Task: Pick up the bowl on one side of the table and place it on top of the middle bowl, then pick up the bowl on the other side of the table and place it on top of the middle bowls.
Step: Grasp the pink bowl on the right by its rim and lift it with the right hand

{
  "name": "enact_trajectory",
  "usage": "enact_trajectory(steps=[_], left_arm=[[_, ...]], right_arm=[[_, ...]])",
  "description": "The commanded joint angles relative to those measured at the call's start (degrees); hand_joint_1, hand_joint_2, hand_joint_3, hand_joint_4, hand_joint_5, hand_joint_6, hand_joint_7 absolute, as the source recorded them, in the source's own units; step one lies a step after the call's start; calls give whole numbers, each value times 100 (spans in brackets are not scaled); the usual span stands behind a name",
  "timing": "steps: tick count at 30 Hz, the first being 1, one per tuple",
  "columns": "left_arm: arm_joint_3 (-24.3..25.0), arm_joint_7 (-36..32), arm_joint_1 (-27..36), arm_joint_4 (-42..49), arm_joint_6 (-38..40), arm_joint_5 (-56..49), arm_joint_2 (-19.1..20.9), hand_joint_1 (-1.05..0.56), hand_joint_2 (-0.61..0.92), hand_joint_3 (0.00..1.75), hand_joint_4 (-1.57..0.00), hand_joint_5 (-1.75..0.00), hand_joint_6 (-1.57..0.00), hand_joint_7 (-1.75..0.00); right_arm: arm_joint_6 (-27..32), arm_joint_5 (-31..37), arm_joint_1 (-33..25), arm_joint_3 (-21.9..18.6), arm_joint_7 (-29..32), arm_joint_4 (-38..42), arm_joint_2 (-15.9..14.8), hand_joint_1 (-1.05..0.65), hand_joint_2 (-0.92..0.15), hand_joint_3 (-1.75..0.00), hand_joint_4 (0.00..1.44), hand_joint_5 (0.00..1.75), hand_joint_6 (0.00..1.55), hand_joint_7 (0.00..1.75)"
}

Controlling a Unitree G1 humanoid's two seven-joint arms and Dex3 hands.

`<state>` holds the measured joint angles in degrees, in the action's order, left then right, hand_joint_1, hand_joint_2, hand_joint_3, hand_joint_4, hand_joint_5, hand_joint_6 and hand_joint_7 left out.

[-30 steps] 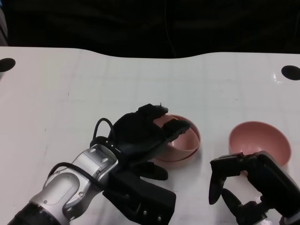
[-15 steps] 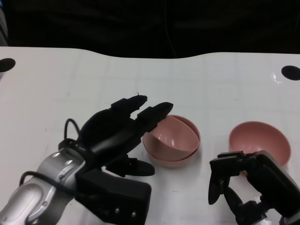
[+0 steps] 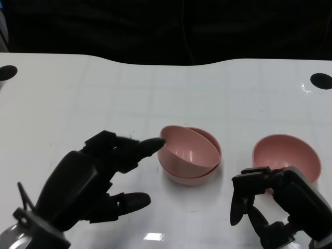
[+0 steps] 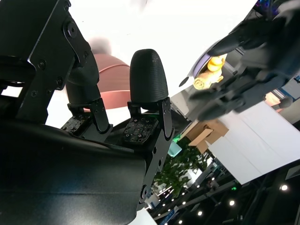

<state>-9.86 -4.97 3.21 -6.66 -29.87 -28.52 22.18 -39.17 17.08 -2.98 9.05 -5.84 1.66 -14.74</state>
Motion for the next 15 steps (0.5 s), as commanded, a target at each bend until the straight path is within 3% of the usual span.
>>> enact_trajectory(steps=[1, 3, 5, 7, 8, 10, 14, 15], left_arm=[[265, -138, 276, -11, -389, 387, -27, -30, 92, 27, -45, -107, -69, -26], [393, -113, 479, -48, -485, 681, -119, -19, 91, 25, -63, -107, -80, -36], [482, 13, 679, -170, -420, 980, -202, -15, 89, 28, -69, -109, -83, -43], [531, 200, 883, -321, -301, 1352, -248, 0, 62, 83, -78, -132, -92, -64], [549, 265, 933, -366, -266, 1450, -264, 2, 54, 98, -79, -136, -92, -69], [582, 351, 958, -406, -236, 1505, -296, 4, 48, 110, -81, -140, -93, -74], [635, 423, 981, -268, -211, 1603, -411, 5, 46, 114, -81, -140, -92, -76], [646, 417, 987, -141, -210, 1660, -469, 6, 35, 138, -89, -150, -96, -103]], right_arm=[[-35, -35, 0, -69, 54, 26, -33, 30, -2, -172, 100, 167, 96, 128], [-86, -46, 19, -83, 83, 61, -25, 29, -2, -171, 100, 167, 96, 127], [-117, -59, 36, -94, 99, 89, -27, 29, -2, -172, 100, 168, 96, 127], [-123, -54, 51, -112, 110, 99, -39, 29, -2, -172, 99, 168, 96, 127], [-126, -52, 55, -116, 113, 104, -43, 29, -2, -173, 99, 169, 96, 127], [-135, -49, 60, -118, 118, 113, -44, 29, -1, -173, 99, 169, 96, 127], [-173, -58, 65, -162, 158, 143, -48, 29, -1, -173, 99, 169, 96, 127], [-197, -64, 68, -195, 187, 161, -50, 28, -2, -173, 99, 169, 96, 127]])
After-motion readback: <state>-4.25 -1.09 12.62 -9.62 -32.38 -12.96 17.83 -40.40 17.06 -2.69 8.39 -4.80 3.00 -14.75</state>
